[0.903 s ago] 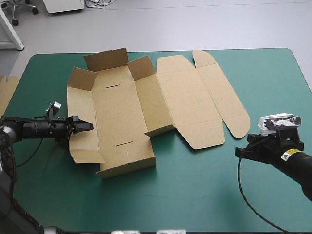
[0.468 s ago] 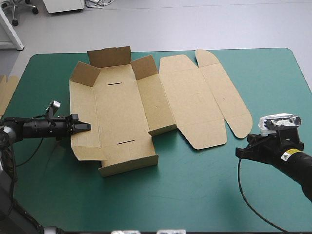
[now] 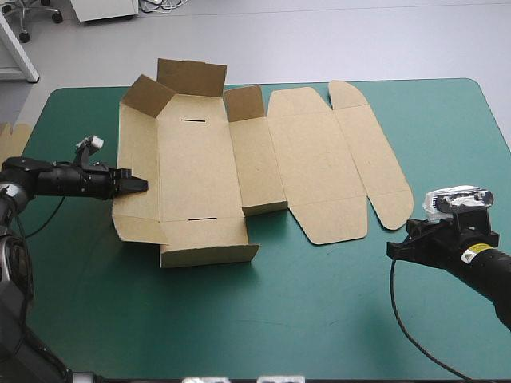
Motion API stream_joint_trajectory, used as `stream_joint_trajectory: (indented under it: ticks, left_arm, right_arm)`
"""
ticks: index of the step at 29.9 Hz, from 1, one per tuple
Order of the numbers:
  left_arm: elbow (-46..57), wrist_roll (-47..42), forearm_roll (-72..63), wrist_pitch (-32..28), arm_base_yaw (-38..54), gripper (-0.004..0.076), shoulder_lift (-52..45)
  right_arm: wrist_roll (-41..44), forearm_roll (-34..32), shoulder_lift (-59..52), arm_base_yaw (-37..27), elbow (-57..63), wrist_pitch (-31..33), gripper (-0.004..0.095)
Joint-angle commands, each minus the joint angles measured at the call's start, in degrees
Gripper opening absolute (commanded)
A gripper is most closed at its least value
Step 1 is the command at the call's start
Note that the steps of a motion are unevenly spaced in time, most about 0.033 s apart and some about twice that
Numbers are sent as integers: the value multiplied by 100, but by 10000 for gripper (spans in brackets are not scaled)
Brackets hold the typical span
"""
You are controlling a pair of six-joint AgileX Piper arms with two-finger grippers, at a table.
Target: Fold the box
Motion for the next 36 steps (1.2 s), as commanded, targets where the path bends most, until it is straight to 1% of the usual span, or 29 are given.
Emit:
stream_joint_trajectory:
  ticks: [1,6,12,16,20,23,27,31,36]
  left_arm:
    - [-669,-43,270,204,-574,-10,-497]
    - [-1465,-593,1643,-232,-1517,-10,-776]
    - [-2457,-1072,2747,-370,-2285,-10,-1047]
    - [-2927,-1502,3975,-600,-2756,-10,-1191]
    - [-2979,-1590,4810,-712,-3319,-10,-1212]
    - [-2967,-1690,5640,-911,-3897,-10,-1212]
    - [-2967,-2006,6881,-896,-4699,-10,-1212]
    - [-2934,-2042,7390,-900,-5175,-10,-1313]
    - [-2734,-1891,7747,-994,-5329,-10,-1670]
  right_arm:
    - [-49,-53,-4,21,-194,-297,-19]
    - [135,-242,-4,21,-194,-297,-19]
    - [167,-244,5,21,-194,-283,-19]
    - [192,-195,46,21,-194,-270,-19]
    - [192,-175,55,21,-194,-254,-19]
    - [192,-175,55,21,-194,-225,-19]
    - [192,-175,55,21,-194,-179,-19]
    - [192,-175,55,21,-194,-141,-19]
    - [192,-175,44,45,-194,-93,-19]
